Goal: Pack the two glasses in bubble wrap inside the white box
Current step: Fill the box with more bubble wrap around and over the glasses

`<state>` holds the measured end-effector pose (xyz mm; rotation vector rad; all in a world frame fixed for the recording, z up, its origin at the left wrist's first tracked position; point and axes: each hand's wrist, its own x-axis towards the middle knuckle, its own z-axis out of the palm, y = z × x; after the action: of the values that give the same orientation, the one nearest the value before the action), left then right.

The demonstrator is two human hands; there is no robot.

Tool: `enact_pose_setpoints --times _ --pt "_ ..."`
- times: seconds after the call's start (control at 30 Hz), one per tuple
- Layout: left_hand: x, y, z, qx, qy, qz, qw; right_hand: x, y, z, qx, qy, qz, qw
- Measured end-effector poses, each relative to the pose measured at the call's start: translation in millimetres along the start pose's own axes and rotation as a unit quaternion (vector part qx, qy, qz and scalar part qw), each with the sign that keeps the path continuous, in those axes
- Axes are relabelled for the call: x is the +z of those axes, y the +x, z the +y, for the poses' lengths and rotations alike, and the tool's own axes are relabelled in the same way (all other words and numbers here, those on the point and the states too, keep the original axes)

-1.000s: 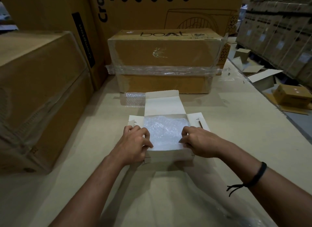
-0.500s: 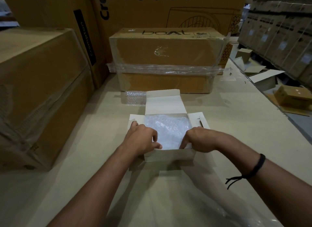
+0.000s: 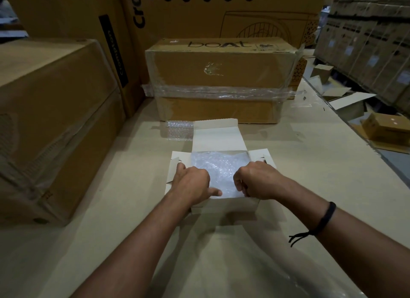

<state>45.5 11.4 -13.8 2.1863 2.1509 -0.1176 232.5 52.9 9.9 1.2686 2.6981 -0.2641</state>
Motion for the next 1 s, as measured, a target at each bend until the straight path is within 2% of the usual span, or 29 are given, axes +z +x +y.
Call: enact_pose_setpoints --times 0.2,0.37,0.63,0.87,0.93,1.0 --pt "0 9 7 -0.042 0.003 -0.021 0.999 -14 -2 8 0.000 0.078 -0.102 0.992" --pt "-3 10 13 -0.052 -0.001 -0.018 0.998 -14 0 6 0.016 0.107 -0.104 0.989" --pt "-7 1 6 -0.013 0.013 -0.034 0.999 -12 -7 1 -0.056 -0.004 -0.150 0.987" --pt "-9 2 12 -0.008 0.039 -0.051 0.998 -8 -3 -9 -0.035 -0.045 -0.183 0.982" --pt "-11 1 4 0.008 0.012 -0.064 0.998 -13 -5 -10 -0.036 -0.029 -0.178 0.983" --pt "-11 3 -10 0.015 -0.045 -0.033 0.998 -22 -10 -2 -0.025 0.035 -0.140 0.989"
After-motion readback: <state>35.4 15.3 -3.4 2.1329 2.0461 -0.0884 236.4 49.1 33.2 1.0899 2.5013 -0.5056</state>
